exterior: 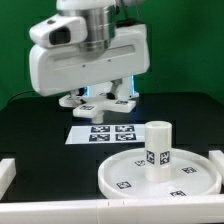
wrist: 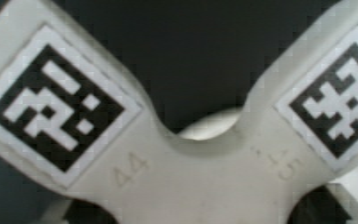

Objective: Assemble round table

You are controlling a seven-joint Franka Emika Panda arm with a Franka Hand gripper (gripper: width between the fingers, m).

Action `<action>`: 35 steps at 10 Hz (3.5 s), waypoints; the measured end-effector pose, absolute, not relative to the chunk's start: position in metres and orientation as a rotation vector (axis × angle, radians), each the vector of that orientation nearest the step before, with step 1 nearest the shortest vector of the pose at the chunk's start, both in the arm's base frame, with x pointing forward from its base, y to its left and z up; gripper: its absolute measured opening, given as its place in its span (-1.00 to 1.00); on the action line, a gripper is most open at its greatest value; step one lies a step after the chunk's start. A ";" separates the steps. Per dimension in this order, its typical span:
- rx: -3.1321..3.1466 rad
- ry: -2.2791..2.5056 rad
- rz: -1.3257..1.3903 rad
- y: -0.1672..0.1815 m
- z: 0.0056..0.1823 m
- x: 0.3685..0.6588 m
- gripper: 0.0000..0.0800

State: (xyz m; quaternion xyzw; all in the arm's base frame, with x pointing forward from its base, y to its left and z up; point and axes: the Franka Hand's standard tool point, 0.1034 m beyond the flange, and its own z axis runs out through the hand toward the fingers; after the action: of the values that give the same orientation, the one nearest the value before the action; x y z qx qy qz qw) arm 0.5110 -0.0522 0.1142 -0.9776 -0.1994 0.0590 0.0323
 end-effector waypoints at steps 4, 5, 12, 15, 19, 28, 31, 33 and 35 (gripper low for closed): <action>-3.020 -0.604 0.182 -0.051 0.110 0.526 0.13; -3.020 -0.604 0.180 -0.049 0.111 0.527 0.13; -3.046 -0.475 0.140 0.021 0.137 0.556 0.13; -3.046 -0.482 0.136 0.025 0.137 0.560 0.13; -3.045 -0.481 0.134 0.038 0.131 0.565 0.13; -3.045 -0.490 0.135 0.042 0.123 0.563 0.13; -3.042 -0.480 0.157 0.040 0.121 0.551 0.13; -3.041 -0.483 0.160 0.041 0.121 0.550 0.13; -3.040 -0.488 0.168 0.040 0.117 0.550 0.13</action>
Offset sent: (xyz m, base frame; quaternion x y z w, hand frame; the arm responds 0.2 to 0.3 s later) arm 0.0000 0.0000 0.0000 0.0000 0.0000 0.0000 1.0000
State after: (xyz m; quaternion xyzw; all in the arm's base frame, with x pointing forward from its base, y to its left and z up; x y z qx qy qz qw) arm 0.5499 0.0402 0.1173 -0.9855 -0.1582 0.0545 0.0292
